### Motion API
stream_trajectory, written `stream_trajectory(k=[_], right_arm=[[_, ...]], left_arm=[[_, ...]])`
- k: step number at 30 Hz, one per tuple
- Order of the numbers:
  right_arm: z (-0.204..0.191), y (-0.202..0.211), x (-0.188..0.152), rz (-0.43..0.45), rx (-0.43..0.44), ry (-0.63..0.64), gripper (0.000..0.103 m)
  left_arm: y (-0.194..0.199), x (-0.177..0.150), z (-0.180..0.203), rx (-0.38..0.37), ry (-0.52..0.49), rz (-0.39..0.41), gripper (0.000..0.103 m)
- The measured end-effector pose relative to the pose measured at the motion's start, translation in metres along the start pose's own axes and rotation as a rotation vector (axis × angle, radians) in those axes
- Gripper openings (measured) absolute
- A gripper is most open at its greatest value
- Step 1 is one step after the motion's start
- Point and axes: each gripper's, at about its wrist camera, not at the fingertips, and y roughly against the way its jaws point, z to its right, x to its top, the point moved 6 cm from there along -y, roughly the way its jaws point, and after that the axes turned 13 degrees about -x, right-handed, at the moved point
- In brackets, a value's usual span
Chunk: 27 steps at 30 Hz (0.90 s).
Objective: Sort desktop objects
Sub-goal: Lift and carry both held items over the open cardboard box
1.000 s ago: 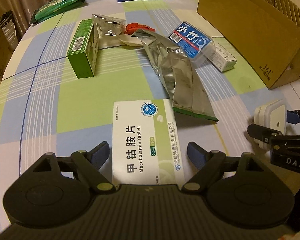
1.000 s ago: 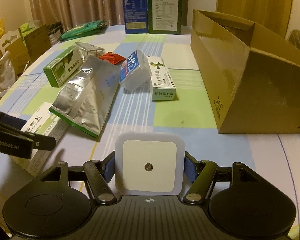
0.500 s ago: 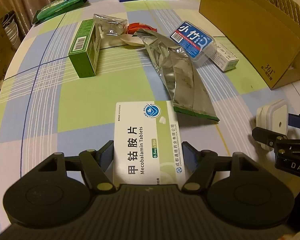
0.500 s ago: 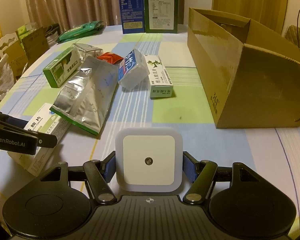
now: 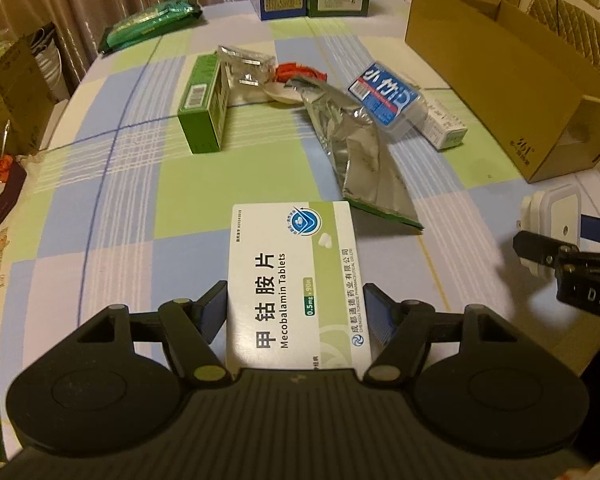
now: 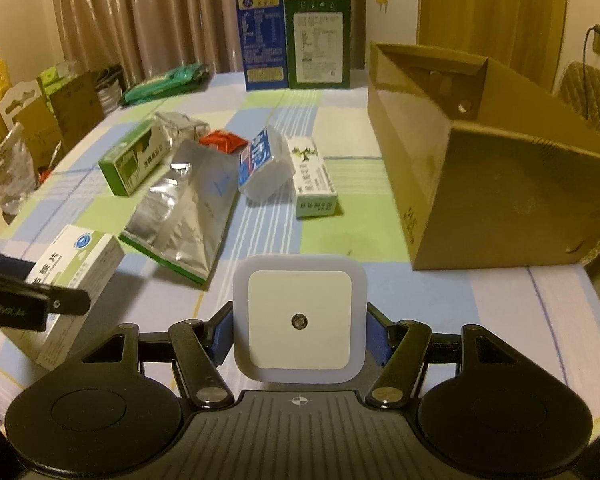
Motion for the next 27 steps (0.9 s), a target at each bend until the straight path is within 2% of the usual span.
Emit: stream_trajectory(k=[6, 14, 22, 27], right_arm=[[0.020, 0.024, 0.021, 0.058, -0.014, -0.043, 0.062], [0.082, 0.056, 0.078, 0.186, -0.064, -0.105, 0.062], [0.167, 0.035, 0.127, 0.213, -0.158, -0.134, 0.062], [0.205, 0.008, 0.139, 0.185, -0.161, -0.168, 0.062]], left_arm=[[0.028, 0.013, 0.028, -0.029, -0.017, 0.058, 0.067], [0.037, 0.074, 0.107, -0.131, -0.136, 0.141, 0.067], [0.012, 0.147, 0.192, -0.231, -0.228, 0.182, 0.067], [-0.021, 0.180, 0.225, -0.260, -0.244, 0.180, 0.067]])
